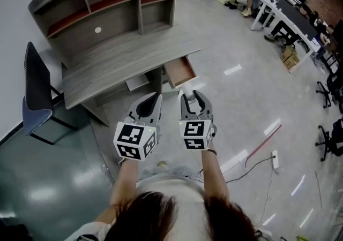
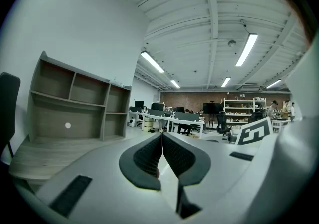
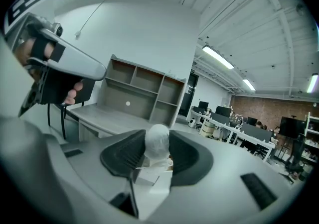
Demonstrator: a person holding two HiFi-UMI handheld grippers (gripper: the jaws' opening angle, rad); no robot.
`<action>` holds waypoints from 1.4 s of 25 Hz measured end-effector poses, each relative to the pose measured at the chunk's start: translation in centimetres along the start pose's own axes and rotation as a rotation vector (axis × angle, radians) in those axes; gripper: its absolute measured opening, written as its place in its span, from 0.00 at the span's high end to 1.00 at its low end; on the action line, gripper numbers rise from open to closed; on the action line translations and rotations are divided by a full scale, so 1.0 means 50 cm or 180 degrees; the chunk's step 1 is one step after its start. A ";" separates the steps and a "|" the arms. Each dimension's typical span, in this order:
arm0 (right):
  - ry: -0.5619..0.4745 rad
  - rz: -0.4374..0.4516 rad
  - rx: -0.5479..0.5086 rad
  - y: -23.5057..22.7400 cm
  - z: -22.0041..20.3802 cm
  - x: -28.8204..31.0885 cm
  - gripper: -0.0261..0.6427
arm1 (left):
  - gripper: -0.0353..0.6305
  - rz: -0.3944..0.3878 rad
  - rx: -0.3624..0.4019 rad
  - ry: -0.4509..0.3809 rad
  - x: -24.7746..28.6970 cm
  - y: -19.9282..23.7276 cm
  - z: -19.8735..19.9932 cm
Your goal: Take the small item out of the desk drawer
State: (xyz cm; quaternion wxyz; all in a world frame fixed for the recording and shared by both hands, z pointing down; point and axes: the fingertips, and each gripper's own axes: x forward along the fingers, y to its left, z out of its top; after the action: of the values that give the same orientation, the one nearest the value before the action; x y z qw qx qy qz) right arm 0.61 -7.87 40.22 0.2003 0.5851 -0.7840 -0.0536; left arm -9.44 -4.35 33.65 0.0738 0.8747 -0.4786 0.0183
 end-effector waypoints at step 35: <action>-0.0589 0.0212 0.0083 -0.133 0.019 -0.301 0.72 | 0.92 0.0224 0.0105 0.0083 -0.083 -0.280 -0.007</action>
State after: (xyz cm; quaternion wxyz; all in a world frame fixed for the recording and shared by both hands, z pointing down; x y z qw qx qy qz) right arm 9.75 4.05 33.47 0.1210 0.5539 -0.8188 -0.0906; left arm 0.10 6.59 32.03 0.0650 0.8581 -0.5078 0.0402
